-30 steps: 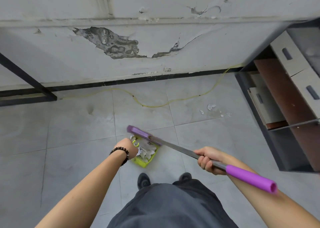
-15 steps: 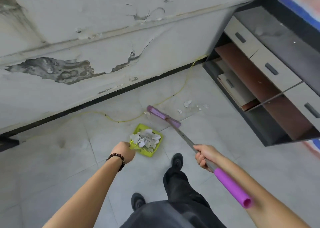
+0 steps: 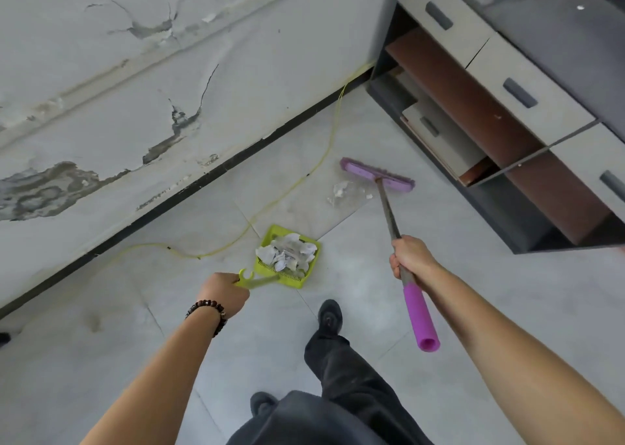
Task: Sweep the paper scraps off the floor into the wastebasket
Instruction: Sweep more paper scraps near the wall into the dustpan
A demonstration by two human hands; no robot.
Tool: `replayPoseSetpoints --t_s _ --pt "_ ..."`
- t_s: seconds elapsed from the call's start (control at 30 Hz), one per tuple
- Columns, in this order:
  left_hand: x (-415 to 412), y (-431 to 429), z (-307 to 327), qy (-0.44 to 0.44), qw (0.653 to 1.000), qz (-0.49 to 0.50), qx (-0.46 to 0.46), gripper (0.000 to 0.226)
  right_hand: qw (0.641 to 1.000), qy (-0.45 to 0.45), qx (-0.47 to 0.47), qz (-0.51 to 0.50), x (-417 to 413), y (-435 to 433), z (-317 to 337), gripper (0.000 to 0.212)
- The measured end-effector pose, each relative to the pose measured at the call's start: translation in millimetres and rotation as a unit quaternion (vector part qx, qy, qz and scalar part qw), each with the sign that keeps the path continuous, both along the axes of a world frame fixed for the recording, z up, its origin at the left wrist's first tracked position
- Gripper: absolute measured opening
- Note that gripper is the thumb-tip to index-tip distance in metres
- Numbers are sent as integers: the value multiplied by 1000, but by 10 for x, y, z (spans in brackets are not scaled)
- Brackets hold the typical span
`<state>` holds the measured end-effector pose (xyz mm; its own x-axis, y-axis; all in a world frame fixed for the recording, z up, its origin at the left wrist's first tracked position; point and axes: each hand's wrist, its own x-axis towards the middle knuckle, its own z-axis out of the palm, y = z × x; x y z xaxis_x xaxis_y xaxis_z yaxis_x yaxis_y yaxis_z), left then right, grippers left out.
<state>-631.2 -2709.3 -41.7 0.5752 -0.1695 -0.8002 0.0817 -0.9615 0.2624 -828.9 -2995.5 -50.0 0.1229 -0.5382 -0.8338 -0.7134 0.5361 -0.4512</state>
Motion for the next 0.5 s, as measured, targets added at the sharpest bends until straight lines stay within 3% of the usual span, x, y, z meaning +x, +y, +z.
replayPoseSetpoints --t_s 0.23,0.5 --pt "32 -123 -66 -54 996 -58 46 17 996 79 2 44 267 -811 -585 19" --pt "185 -316 -96 -46 991 -112 55 19 982 109 91 121 16 186 -435 39"
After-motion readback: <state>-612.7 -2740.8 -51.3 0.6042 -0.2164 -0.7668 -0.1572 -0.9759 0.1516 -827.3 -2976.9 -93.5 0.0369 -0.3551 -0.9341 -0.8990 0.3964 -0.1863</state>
